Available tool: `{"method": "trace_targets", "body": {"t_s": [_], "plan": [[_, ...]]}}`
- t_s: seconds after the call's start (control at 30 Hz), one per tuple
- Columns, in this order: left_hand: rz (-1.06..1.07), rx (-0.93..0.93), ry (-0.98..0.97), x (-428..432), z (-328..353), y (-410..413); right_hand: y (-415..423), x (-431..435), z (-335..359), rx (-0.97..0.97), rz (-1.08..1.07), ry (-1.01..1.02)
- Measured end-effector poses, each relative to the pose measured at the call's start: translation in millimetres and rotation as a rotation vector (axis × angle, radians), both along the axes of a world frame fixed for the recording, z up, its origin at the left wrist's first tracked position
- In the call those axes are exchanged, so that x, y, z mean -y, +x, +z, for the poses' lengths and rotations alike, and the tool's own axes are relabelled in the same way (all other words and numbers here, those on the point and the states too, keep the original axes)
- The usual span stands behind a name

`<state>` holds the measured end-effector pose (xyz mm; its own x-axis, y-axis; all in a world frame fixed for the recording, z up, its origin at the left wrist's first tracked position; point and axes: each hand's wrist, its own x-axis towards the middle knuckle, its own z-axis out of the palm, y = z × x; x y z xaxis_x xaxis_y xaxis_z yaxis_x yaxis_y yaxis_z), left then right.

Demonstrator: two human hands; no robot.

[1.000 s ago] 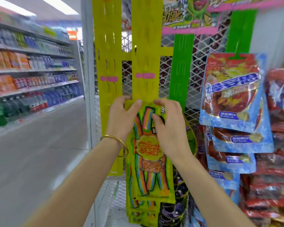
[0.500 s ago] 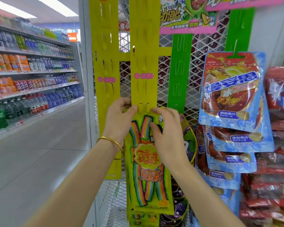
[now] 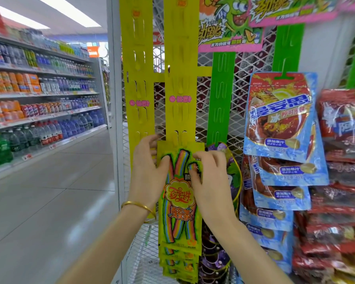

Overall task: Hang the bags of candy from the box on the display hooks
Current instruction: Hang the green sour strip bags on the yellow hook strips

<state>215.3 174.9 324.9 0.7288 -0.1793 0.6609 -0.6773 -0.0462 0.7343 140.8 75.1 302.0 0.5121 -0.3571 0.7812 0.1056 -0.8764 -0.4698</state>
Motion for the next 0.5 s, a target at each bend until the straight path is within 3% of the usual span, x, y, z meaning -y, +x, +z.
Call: {"method": "trace_targets", "body": {"t_s": [0.13, 0.27, 0.37, 0.5], "plan": [[0.097, 0.085, 0.067, -16.7, -37.8, -22.4, -22.2, 1.1, -19.9, 0.064, -0.147, -0.127], [0.010, 0.053, 0.124, -29.2, -98.4, -48.2, -52.7, -4.1, -69.2, 0.004, -0.006, -0.049], [-0.104, -0.095, 0.299, -38.4, -154.2, -62.0, -67.5, -1.6, -137.5, -0.229, 0.143, 0.123], [-0.215, -0.260, 0.549, -48.5, -215.0, -70.8, -78.1, 10.7, -278.1, -0.825, 0.183, 0.381]]}}
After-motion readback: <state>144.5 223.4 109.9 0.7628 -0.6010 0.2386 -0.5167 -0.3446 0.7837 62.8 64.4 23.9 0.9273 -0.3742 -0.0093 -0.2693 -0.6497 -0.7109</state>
